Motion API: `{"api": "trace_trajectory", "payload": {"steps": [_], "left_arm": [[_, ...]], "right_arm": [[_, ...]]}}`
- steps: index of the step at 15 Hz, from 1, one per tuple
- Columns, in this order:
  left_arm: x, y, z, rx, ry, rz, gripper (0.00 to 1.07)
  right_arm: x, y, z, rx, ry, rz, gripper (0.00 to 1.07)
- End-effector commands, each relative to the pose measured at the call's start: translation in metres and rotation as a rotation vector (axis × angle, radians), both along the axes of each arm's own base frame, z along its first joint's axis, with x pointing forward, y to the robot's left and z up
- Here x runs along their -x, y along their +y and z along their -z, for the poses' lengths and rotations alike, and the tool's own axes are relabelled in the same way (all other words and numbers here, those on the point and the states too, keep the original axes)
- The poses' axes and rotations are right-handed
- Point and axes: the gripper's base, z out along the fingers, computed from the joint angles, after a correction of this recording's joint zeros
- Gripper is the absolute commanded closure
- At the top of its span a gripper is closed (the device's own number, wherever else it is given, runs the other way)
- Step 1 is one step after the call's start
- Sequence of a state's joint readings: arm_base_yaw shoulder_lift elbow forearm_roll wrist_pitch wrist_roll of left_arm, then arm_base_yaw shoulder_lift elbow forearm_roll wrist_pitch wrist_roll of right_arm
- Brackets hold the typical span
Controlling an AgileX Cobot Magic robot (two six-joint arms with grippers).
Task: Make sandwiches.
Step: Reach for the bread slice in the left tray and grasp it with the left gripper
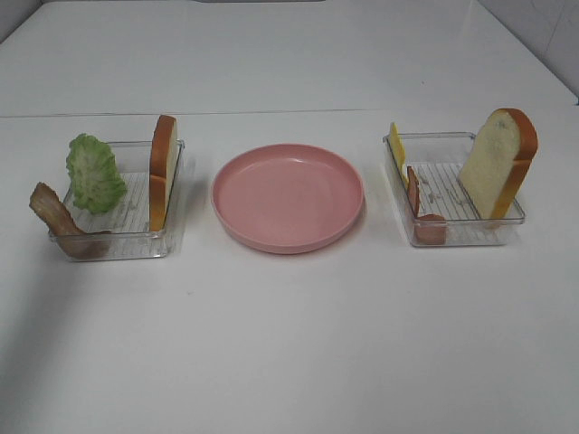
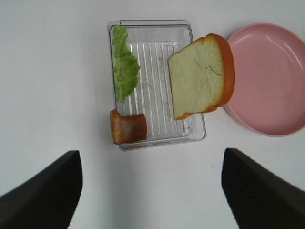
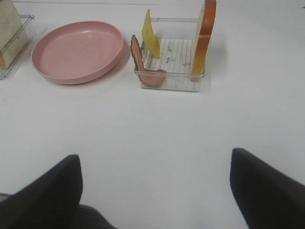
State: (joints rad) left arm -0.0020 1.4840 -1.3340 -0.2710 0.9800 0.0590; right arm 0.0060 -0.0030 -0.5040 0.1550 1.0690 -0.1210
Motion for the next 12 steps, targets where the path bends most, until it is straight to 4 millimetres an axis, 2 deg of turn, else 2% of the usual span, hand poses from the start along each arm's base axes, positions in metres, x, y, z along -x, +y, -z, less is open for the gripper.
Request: {"api": "trace_trajectory", "payload": {"steps": [1, 5, 6, 9, 10, 12], "left_arm": [[-0.021, -0.02, 0.007, 0.019, 0.072, 0.05, 0.31], [-0.064, -0.075, 0.032, -0.079, 0.223, 0.074, 0.31], [-0.069, -0.081, 0.035, -0.101, 0.239, 0.071, 0.31], [-0.088, -0.118, 0.055, -0.2, 0.308, 0.09, 0.31], [-0.096, -0.137, 0.064, -0.212, 0.301, 0.104, 0.31], [-0.101, -0.146, 0.074, -0.212, 0.314, 0.103, 0.31]], "right_arm": [[0.002, 0.0, 0.0, -0.007, -0.021, 0.003, 0.27], [0.002, 0.0, 0.0, -0.007, -0.021, 0.003, 0.27], [0.002, 0.0, 0.0, -0.007, -0.021, 0.003, 0.27], [0.002, 0.0, 0.0, -0.007, -0.021, 0.003, 0.27], [0.002, 0.0, 0.0, -0.007, -0.021, 0.003, 0.27], [0.002, 0.0, 0.0, -0.007, -0.021, 0.003, 0.27]]}}
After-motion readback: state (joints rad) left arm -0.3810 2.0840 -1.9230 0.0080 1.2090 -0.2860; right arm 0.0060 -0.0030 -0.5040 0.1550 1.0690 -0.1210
